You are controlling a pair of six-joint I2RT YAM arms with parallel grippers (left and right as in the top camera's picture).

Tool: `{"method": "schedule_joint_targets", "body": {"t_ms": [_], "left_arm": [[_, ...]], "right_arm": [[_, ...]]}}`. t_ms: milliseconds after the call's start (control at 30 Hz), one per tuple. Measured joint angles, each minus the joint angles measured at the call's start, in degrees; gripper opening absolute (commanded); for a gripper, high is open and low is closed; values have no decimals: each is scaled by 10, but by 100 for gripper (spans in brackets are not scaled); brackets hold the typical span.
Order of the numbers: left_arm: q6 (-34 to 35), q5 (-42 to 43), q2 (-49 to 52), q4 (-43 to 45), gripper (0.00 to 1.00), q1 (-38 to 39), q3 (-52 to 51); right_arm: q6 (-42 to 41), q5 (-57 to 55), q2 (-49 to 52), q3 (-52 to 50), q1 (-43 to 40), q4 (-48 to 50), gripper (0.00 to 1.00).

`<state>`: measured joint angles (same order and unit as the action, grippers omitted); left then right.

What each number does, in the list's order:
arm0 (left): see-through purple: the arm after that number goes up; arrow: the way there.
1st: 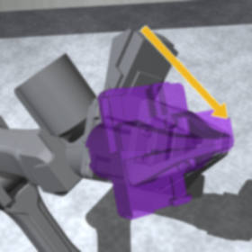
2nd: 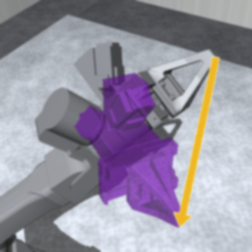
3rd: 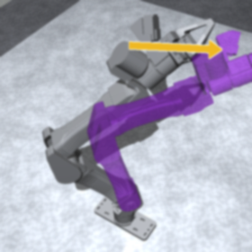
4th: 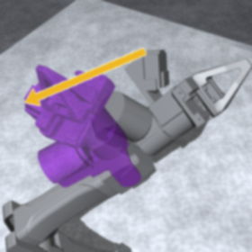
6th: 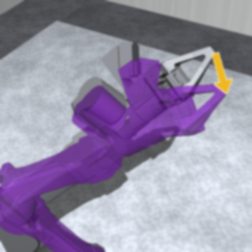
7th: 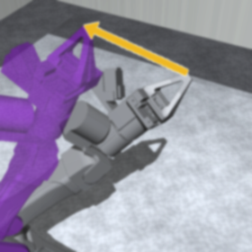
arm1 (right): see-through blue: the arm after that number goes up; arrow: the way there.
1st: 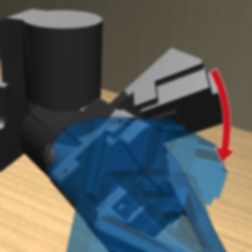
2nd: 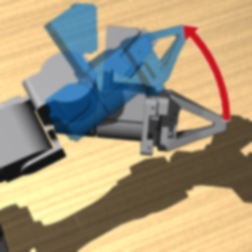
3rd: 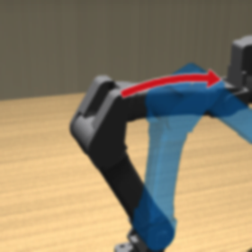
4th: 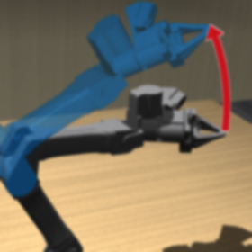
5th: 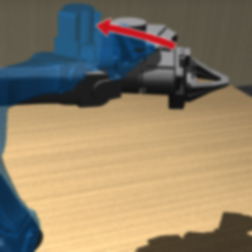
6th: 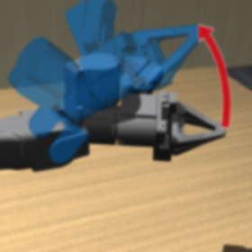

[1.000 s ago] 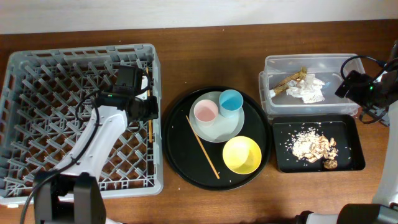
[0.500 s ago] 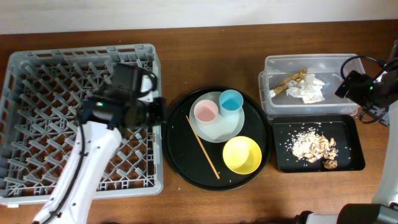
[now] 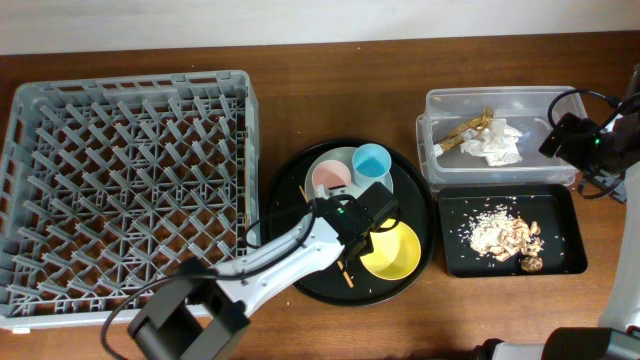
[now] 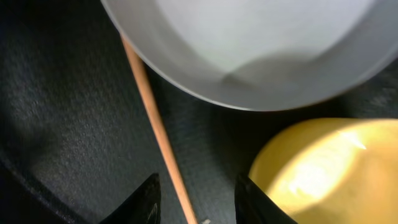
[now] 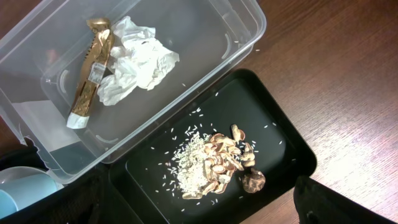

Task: Sort waste into correct bins and load items into the dishwasher rack
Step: 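Reach left gripper to the second chopstick and grasp, then place second chopstick into the dish rack with left gripper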

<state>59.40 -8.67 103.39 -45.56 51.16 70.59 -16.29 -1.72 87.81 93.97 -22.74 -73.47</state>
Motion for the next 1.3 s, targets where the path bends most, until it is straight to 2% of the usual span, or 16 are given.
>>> {"method": "schedule_joint_targets", "body": {"t_ms": [33, 133, 367, 500, 667, 867, 1000, 1100, 1300], "left_arm": [[25, -5, 23, 0, 35, 0, -2], [35, -7, 38, -3, 27, 0, -2], [80, -8, 54, -17, 27, 0, -16], [107, -11, 49, 20, 27, 0, -43], [115, -17, 42, 29, 1, 0, -56], [118, -22, 41, 14, 1, -1, -55], [116, -51, 31, -76, 1, -34, -51], [49, -76, -15, -98, 1, -59, -36], [-183, -104, -200, -94, 0, -143, 13]], "right_arm": [[0, 0, 0, 0, 0, 0, 99], [0, 0, 0, 0, 0, 0, 99], [0, 0, 0, 0, 0, 0, 99], [0, 0, 0, 0, 0, 0, 99], [0, 0, 0, 0, 0, 0, 99], [0, 0, 0, 0, 0, 0, 99], [0, 0, 0, 0, 0, 0, 99], [0, 0, 0, 0, 0, 0, 99], [0, 0, 0, 0, 0, 0, 99]]}}
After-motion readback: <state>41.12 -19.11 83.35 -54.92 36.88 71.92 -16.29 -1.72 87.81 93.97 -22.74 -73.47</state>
